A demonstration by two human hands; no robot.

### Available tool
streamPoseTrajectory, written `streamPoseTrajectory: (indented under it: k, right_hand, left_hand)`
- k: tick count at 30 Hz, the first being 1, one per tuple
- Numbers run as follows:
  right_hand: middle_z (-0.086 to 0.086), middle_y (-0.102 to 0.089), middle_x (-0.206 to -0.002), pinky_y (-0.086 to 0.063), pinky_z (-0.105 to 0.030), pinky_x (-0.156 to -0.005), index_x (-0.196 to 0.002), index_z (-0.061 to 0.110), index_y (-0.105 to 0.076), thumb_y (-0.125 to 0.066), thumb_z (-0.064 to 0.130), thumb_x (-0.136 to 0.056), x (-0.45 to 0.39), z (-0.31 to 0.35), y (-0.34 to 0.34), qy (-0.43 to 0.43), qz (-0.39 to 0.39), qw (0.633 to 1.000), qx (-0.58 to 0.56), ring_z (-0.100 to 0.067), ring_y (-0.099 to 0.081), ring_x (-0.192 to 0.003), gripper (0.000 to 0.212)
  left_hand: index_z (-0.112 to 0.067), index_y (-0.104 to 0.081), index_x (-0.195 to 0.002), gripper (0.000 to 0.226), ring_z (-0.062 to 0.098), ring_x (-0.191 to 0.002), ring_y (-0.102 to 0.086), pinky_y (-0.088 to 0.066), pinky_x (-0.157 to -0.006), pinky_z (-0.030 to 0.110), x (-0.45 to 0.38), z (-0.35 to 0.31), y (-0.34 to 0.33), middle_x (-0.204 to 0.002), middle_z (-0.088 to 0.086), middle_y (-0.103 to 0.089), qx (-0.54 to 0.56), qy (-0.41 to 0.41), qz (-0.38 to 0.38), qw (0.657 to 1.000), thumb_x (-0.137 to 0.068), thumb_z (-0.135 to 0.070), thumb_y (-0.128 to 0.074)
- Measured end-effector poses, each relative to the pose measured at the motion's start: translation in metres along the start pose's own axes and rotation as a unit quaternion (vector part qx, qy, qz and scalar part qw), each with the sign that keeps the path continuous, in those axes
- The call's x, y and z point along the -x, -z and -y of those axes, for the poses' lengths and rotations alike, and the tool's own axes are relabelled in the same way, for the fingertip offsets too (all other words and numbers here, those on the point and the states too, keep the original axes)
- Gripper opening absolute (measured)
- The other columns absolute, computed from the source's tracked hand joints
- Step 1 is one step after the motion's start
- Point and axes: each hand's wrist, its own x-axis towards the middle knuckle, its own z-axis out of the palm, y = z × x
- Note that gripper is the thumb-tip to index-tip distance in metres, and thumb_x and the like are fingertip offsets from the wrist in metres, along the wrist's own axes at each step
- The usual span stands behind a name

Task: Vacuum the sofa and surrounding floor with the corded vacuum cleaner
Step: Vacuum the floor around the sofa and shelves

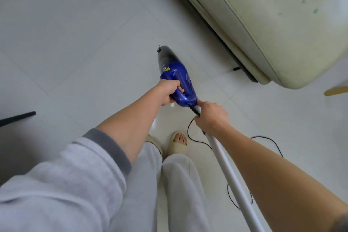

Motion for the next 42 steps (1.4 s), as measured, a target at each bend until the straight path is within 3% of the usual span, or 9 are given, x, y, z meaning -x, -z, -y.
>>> streamPoseTrajectory:
  k: [3,9,14,18,25,29,31,37,42]
  right_hand:
    - [-0.005,-0.064,-0.093,-0.055,-0.035,-0.068,-0.129,0.027,-0.048,-0.05,0.013,-0.086,-0.002,-0.01,0.002,-0.003,0.013,1.0,-0.002,-0.026,-0.065,-0.083,0.046]
    - [-0.003,-0.053,-0.088,-0.044,-0.032,-0.06,-0.129,0.025,-0.046,-0.055,0.012,-0.085,-0.006,-0.001,-0.001,0.039,0.015,0.998,0.04,-0.024,-0.053,-0.076,0.047]
    - [-0.001,-0.05,-0.077,-0.046,-0.032,-0.056,-0.124,0.023,-0.048,-0.053,0.009,-0.085,-0.02,0.024,-0.006,0.091,0.011,0.994,0.055,-0.022,-0.054,-0.074,0.041]
    - [0.0,-0.046,-0.073,-0.042,-0.031,-0.058,-0.127,0.019,-0.046,-0.051,0.01,-0.087,-0.019,0.031,-0.01,0.115,0.013,0.991,0.073,-0.022,-0.054,-0.075,0.041]
    - [-0.002,-0.047,-0.083,-0.041,-0.032,-0.061,-0.128,0.02,-0.044,-0.051,0.01,-0.086,-0.002,0.002,0.005,0.091,0.01,0.991,0.1,-0.023,-0.05,-0.076,0.044]
    - [-0.002,-0.047,-0.083,-0.042,-0.031,-0.061,-0.131,0.023,-0.044,-0.05,0.011,-0.087,0.011,-0.025,0.012,0.064,0.022,0.991,0.112,-0.023,-0.051,-0.078,0.046]
    - [-0.001,-0.048,-0.083,-0.039,-0.03,-0.061,-0.131,0.025,-0.043,-0.049,0.012,-0.086,0.02,-0.037,0.014,0.055,0.031,0.992,0.113,-0.023,-0.05,-0.077,0.047]
    - [0.004,-0.047,-0.071,-0.041,-0.029,-0.058,-0.132,0.029,-0.044,-0.057,0.012,-0.081,0.047,-0.052,0.005,0.042,0.066,0.991,0.104,-0.02,-0.051,-0.074,0.055]
    - [0.001,-0.052,-0.082,-0.043,-0.029,-0.059,-0.134,0.028,-0.044,-0.057,0.016,-0.083,0.052,-0.038,-0.002,0.065,0.081,0.991,0.081,-0.02,-0.052,-0.074,0.053]
  left_hand:
    - [-0.008,-0.052,-0.083,0.013,0.013,-0.065,-0.055,-0.053,-0.077,0.033,-0.001,0.003,-0.01,-0.071,0.003,-0.055,-0.005,0.001,-0.003,1.0,-0.096,-0.006,-0.048]
    - [-0.008,-0.051,-0.081,0.016,0.013,-0.064,-0.053,-0.052,-0.078,0.034,-0.006,0.008,0.007,-0.069,0.003,-0.053,0.008,0.005,-0.024,1.0,-0.095,-0.005,-0.047]
    - [-0.007,-0.053,-0.088,0.01,0.012,-0.065,-0.054,-0.052,-0.062,0.03,-0.011,0.005,0.046,-0.07,0.003,-0.053,0.03,0.022,-0.035,0.999,-0.092,-0.001,-0.047]
    - [-0.008,-0.052,-0.087,0.014,0.011,-0.061,-0.053,-0.052,-0.057,0.029,-0.009,0.009,0.059,-0.068,0.003,-0.051,0.038,0.034,-0.034,0.998,-0.091,0.002,-0.044]
    - [-0.008,-0.052,-0.086,0.013,0.012,-0.063,-0.053,-0.052,-0.064,0.031,0.002,0.017,0.023,-0.068,0.003,-0.052,0.051,0.046,-0.011,0.998,-0.091,0.002,-0.044]
    - [-0.008,-0.052,-0.085,0.013,0.013,-0.068,-0.054,-0.052,-0.086,0.035,0.008,0.031,-0.008,-0.071,0.003,-0.051,0.071,0.051,0.009,0.996,-0.094,-0.003,-0.045]
    - [-0.008,-0.052,-0.083,0.015,0.013,-0.068,-0.054,-0.051,-0.091,0.036,0.011,0.039,-0.02,-0.071,0.002,-0.051,0.077,0.055,0.013,0.995,-0.095,-0.004,-0.045]
    - [-0.008,-0.052,-0.082,0.015,0.013,-0.064,-0.053,-0.052,-0.084,0.036,0.029,0.061,-0.03,-0.069,0.003,-0.053,0.054,0.068,0.006,0.996,-0.095,-0.005,-0.047]
    - [-0.007,-0.05,-0.082,0.015,0.013,-0.065,-0.053,-0.052,-0.072,0.033,0.037,0.059,-0.014,-0.072,0.004,-0.053,0.026,0.078,-0.017,0.997,-0.096,-0.006,-0.046]
